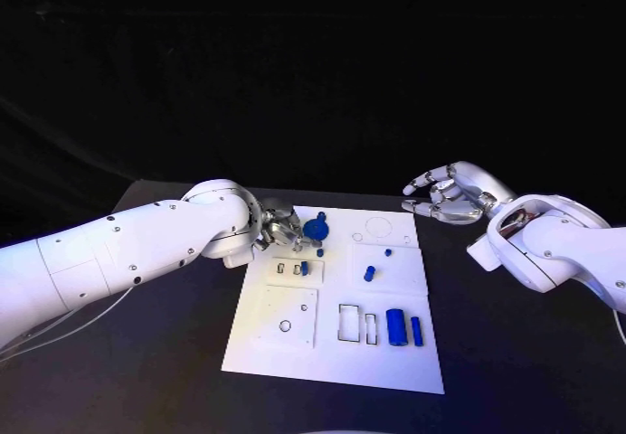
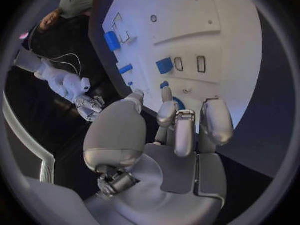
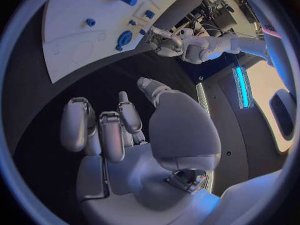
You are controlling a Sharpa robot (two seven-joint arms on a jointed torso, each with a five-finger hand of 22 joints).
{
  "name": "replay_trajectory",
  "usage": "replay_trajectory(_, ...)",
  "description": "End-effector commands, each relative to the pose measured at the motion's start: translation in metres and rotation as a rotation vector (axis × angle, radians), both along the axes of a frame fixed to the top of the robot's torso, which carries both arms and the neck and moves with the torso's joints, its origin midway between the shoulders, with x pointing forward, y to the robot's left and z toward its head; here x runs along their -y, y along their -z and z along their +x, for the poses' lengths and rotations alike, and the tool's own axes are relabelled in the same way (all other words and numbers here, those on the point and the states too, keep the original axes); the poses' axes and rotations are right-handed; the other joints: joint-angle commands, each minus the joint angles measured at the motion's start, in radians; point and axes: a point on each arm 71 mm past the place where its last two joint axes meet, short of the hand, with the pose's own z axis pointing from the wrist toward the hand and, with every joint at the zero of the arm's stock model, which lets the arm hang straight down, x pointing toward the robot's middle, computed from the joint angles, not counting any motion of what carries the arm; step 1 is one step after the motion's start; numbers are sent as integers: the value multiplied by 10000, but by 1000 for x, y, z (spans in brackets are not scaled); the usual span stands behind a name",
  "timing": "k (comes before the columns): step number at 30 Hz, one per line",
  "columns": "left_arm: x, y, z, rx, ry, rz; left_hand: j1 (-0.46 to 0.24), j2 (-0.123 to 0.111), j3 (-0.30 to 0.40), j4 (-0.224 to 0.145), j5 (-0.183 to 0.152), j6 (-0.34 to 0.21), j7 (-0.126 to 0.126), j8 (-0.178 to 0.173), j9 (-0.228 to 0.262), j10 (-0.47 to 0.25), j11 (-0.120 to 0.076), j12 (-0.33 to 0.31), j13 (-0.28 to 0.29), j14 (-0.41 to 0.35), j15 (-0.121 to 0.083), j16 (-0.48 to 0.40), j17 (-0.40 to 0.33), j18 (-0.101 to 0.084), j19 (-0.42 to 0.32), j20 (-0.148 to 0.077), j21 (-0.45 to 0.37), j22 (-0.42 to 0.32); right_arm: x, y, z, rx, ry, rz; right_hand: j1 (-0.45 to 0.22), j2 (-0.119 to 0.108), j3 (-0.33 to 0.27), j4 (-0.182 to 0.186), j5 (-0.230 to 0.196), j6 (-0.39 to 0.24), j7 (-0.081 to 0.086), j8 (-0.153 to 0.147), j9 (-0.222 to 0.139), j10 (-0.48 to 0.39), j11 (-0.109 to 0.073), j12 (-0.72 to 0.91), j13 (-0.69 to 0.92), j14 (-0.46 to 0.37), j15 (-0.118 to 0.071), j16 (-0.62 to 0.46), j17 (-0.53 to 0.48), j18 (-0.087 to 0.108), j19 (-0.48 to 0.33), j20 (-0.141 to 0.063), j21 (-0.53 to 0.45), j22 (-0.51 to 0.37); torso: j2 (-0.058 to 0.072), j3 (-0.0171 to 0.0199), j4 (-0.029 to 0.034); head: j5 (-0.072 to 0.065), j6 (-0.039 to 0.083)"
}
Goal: Assemble the parts on the task board
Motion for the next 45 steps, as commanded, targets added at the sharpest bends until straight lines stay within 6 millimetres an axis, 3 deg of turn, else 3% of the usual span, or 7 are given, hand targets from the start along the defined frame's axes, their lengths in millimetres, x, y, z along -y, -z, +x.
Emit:
replay_trajectory(1,1,2,0,-322,381,1118,1,137,-78,-15,-32,-78,6,54,24,20,-41,41,-45,894,-85,34,2049,-130,13,-67,55,34,-1,1,0,38,-176,-164,27,-73,21,29,76,-54,2,11,-14,-76,11,-63,-7,598,-42,-60,732,164,-61,23,-67,149,7,-16,23,-24,-68)
replay_trajectory(18,7,6,3,-658,707,1786,110,208,-110,-27,25,-150,2,106,114,-59,-44,-16,-144,905,-88,53,2096,-142,17,-71,98,111,5,2,2,97,55,-171,-7,-87,21,92,257,-75,0,39,-22,-98,8,-92,-54,590,-44,-85,692,180,-93,21,-151,92,-15,-45,31,-29,-161)
replay_trajectory(45,22,14,-3,-1219,1007,1574,633,309,-58,-45,110,-350,41,126,285,-330,-9,-239,-514,918,-55,78,2162,-142,-44,-40,134,146,3,7,3,44,135,-114,-11,-75,35,122,336,-94,2,49,-28,-169,9,-165,-143,590,-45,-90,691,185,-100,20,-179,76,2,-32,15,-1,-182)
